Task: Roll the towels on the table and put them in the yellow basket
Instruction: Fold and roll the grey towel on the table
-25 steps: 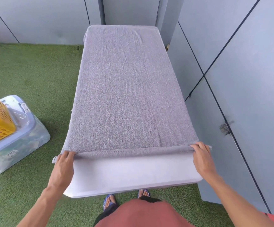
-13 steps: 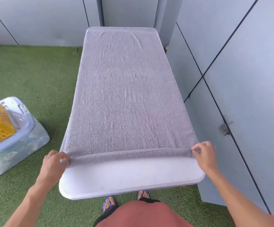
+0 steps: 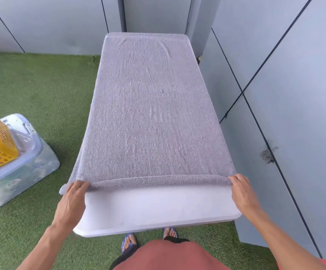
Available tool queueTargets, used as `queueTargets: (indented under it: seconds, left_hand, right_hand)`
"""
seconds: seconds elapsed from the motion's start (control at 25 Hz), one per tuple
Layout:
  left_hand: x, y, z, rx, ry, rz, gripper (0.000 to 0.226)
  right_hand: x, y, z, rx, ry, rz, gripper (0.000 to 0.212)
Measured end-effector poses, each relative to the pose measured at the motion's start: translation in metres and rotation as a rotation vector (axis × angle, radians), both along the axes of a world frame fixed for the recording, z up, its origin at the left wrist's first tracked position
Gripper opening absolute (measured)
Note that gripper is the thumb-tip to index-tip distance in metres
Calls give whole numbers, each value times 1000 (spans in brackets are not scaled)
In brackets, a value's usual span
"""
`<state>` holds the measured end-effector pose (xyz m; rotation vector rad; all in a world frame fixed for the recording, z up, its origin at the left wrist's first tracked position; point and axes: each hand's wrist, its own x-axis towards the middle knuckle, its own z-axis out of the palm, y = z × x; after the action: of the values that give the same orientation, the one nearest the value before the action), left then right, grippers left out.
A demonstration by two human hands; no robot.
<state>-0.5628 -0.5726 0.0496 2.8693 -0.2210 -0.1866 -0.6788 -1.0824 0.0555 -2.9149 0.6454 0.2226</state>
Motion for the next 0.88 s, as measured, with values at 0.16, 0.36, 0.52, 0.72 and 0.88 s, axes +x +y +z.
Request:
queueTargets:
  seconds: [0.16, 0.36, 0.52, 0.72, 0.88]
  left_hand:
    - [20, 16, 2, -39, 207, -52, 44]
    - [32, 4, 12, -168, 78, 142, 17]
    - [-4, -6, 0, 70, -221, 8, 32]
    - [-18, -16, -12, 61, -91, -64, 60]
    - [17, -14, -4, 9, 19, 9, 36]
  right_hand:
    - [-8, -11, 12, 169, 73, -34, 37]
    - [16, -12, 20, 564, -221, -421, 30]
    - [-6, 8, 8, 14, -306, -133, 22]
    - [-3, 17, -2, -66, -206, 75, 41]
    - [28, -1, 1, 34, -15, 21, 29]
